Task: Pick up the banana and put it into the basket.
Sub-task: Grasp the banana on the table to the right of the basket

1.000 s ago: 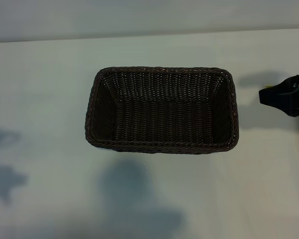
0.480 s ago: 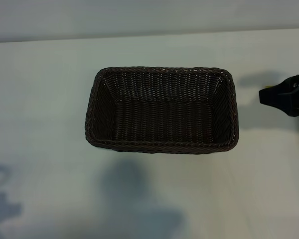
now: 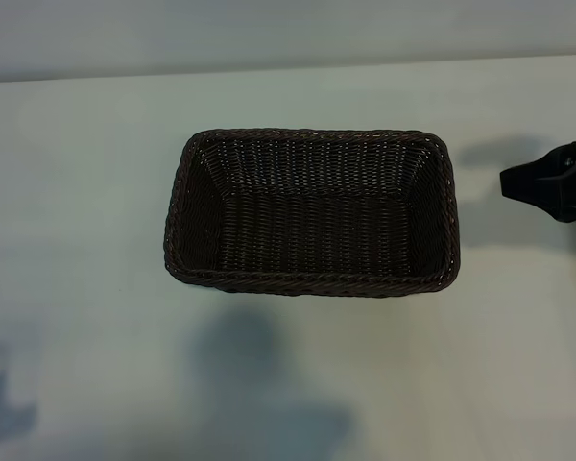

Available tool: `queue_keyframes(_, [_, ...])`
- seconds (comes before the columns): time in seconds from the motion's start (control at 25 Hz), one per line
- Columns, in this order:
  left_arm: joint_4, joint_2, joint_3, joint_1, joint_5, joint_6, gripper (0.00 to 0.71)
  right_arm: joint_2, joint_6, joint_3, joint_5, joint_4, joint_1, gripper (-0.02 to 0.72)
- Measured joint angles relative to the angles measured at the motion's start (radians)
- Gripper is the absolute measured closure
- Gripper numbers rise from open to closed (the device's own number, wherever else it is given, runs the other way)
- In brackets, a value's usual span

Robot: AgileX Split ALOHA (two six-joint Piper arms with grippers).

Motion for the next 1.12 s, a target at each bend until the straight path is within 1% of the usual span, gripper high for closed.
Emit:
queue_keyframes(0.24, [0.000,-0.131,0.000,0.000,0.001,0.000,0.151,0.000,0.013,0.000,-0.005,-0.006,0.000,0.111])
queue_keyframes(0.36, [0.000,-0.170,0.000,0.000,0.001,0.000,0.151,0.000,0.047,0.000,-0.012,-0.037,0.000,0.111])
queue_keyframes(0.64, [0.000,-0.171,0.003,0.000,0.001,0.000,0.151,0.008,0.144,-0.029,-0.026,-0.155,0.000,0.111])
queue_keyframes(0.84, [0.000,-0.171,0.003,0.000,0.001,0.000,0.151,0.088,0.216,-0.124,-0.019,-0.256,0.000,0.111])
queue_keyframes(0.88, [0.000,-0.171,0.003,0.000,0.001,0.000,0.151,0.117,0.230,-0.153,-0.010,-0.275,0.000,0.111])
queue_keyframes(0.96, [0.000,-0.171,0.003,0.000,0.001,0.000,0.151,0.175,0.262,-0.208,0.033,-0.310,0.000,0.111])
queue_keyframes(1.12, [0.000,-0.171,0.003,0.000,0.001,0.004,0.151,0.287,0.375,-0.311,0.115,-0.397,0.000,0.111])
